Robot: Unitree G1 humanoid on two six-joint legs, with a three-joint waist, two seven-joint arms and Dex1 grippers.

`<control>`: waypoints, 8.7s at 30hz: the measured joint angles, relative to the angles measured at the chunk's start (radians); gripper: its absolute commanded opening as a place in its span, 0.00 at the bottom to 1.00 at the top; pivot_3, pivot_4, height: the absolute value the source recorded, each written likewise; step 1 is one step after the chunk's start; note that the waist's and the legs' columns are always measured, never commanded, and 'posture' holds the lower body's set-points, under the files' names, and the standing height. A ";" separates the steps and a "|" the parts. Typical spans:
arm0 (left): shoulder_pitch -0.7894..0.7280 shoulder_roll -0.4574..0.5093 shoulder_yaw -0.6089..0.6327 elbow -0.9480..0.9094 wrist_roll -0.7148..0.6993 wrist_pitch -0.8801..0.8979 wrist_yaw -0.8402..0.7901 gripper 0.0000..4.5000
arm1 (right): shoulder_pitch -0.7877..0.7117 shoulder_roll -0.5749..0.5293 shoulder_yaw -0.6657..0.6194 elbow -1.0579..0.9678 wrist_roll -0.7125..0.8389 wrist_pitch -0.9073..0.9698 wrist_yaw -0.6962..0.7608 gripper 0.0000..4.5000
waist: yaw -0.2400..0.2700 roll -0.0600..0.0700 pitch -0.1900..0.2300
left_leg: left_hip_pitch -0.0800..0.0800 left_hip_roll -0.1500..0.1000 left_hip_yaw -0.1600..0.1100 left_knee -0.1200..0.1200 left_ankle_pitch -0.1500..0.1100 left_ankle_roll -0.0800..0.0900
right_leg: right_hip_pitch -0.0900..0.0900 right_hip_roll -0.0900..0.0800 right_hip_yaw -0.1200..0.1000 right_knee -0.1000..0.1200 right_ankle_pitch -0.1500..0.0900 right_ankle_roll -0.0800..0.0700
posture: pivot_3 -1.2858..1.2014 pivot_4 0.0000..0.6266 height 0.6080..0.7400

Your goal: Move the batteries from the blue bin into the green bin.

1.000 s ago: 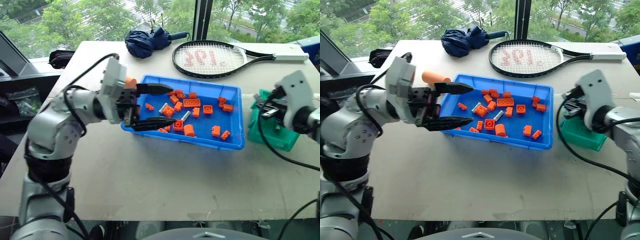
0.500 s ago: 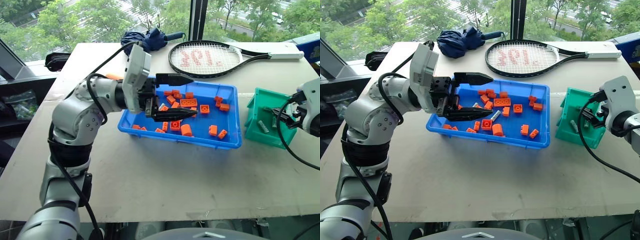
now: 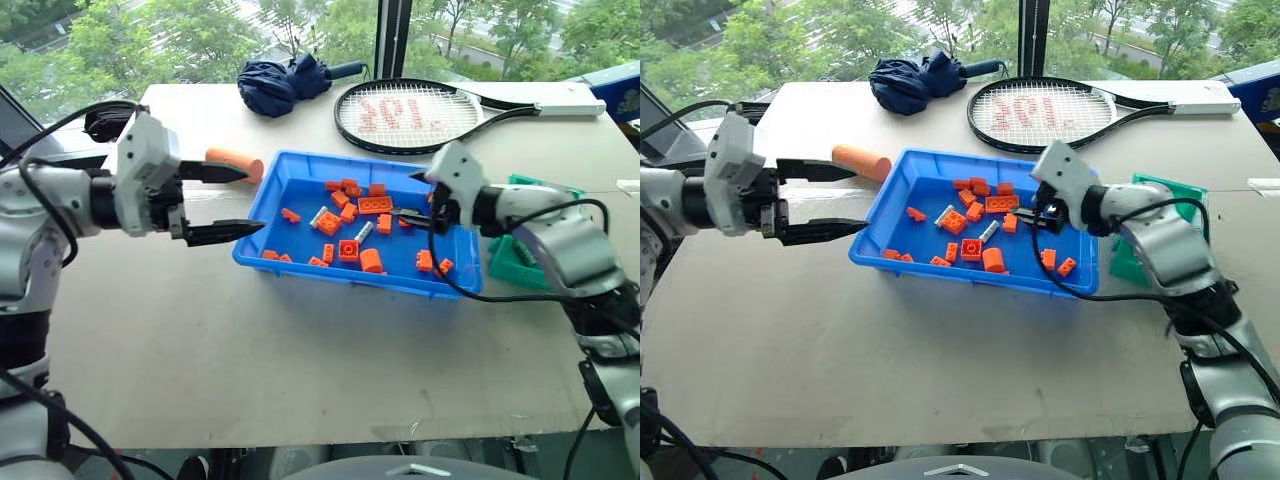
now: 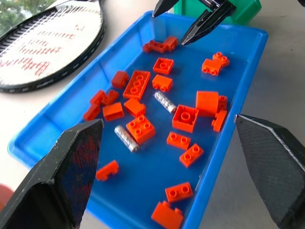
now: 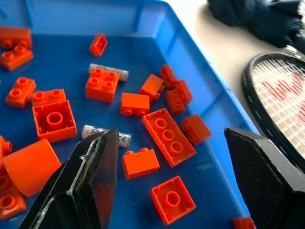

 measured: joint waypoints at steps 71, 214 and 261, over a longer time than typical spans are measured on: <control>-0.285 -0.416 -0.198 -0.138 -0.210 0.124 0.182 1.00 | 0.251 -0.133 -0.531 -0.151 -0.209 0.436 -0.108 0.01 | 0.012 0.000 0.001 | 0.001 -0.002 0.000 0.000 0.003 -0.004 | -0.003 0.001 0.003 0.006 0.000 0.000 | 0.52 0.24 1.00; -0.409 -0.325 -0.333 0.281 0.380 -0.046 -0.243 0.99 | 0.120 -0.209 -0.002 -0.282 0.234 0.462 -0.086 0.89 | -0.004 -0.001 0.001 | -0.001 -0.002 -0.006 0.002 0.002 -0.003 | 0.000 0.000 -0.002 0.005 0.000 0.000 | 0.52 0.24 1.00; -0.394 -0.316 -0.233 -0.150 -0.069 0.212 0.004 1.00 | 0.127 -0.365 -0.471 -0.307 0.126 0.607 0.088 0.01 | 0.016 -0.001 0.002 | 0.000 -0.002 -0.005 0.001 0.002 -0.003 | 0.000 0.001 -0.001 0.006 0.000 0.000 | 0.52 0.24 1.00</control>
